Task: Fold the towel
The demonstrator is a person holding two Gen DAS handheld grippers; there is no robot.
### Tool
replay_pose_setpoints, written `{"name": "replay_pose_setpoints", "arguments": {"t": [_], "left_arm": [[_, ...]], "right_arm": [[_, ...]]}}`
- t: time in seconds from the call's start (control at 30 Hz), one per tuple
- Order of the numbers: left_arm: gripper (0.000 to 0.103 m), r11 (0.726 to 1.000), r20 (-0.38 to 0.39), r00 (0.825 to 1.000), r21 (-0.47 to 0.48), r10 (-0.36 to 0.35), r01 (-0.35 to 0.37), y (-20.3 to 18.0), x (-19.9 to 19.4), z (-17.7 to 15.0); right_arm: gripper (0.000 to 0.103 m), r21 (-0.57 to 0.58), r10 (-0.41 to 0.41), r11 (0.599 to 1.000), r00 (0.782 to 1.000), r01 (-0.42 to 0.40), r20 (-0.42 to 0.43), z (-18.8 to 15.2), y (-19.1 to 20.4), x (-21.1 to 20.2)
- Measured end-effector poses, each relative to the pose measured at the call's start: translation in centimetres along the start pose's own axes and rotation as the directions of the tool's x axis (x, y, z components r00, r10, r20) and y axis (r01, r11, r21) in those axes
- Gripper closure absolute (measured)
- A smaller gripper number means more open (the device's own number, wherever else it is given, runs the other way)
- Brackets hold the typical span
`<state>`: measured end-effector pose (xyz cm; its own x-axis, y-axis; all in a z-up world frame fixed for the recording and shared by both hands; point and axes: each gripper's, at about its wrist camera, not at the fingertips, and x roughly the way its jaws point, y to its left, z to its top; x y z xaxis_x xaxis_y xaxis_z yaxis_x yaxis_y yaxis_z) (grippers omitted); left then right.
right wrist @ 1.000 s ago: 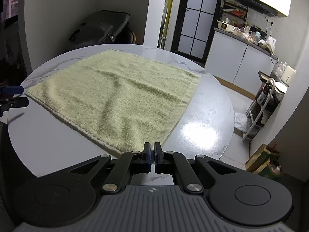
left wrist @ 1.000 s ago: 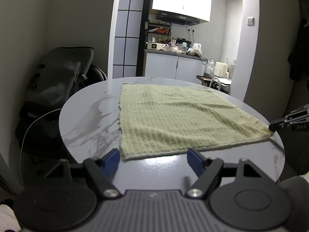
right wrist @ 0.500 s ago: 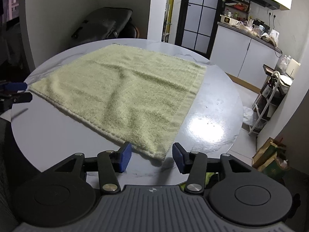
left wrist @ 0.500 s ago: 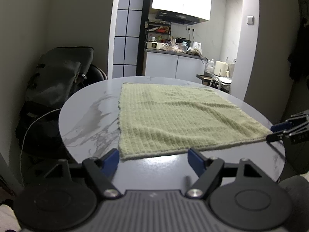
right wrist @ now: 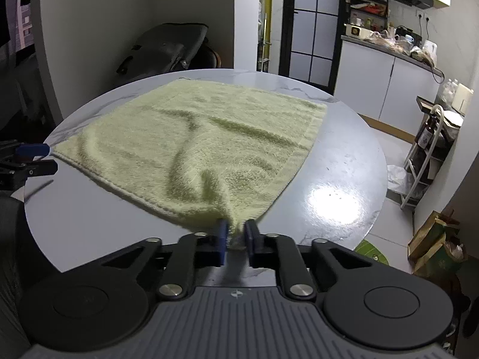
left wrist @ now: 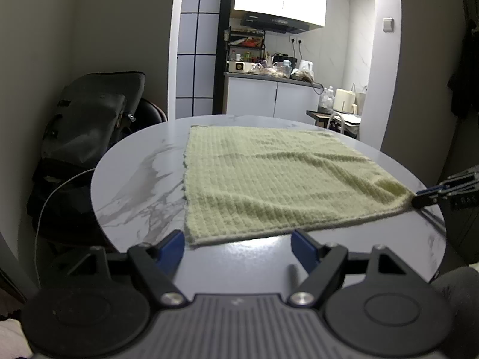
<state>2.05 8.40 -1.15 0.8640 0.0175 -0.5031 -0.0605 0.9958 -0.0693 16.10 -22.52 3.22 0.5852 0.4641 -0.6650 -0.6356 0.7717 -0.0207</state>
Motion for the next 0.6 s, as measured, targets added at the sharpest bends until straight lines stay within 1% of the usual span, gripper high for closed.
{"name": "replay_pose_setpoints", "arguments": {"t": [0.2, 0.43, 0.6], "left_arm": [[0.022, 1.000, 0.012, 1.000, -0.010, -0.005, 0.005, 0.2, -0.2, -0.2], [0.022, 1.000, 0.016, 1.000, -0.018, -0.014, 0.014, 0.4, -0.1, -0.2], [0.022, 0.999, 0.025, 0.999, -0.029, -0.021, 0.022, 0.8, 0.0, -0.2]], "right_arm": [[0.095, -0.023, -0.029, 0.999, 1.000, 0.028, -0.008, 0.2, 0.4, -0.2], [0.095, -0.053, -0.050, 0.997, 0.999, 0.049, -0.003, 0.7, 0.8, -1.9], [0.095, -0.082, -0.055, 0.995, 0.998, 0.052, -0.037, 0.4, 1.1, -2.7]]}}
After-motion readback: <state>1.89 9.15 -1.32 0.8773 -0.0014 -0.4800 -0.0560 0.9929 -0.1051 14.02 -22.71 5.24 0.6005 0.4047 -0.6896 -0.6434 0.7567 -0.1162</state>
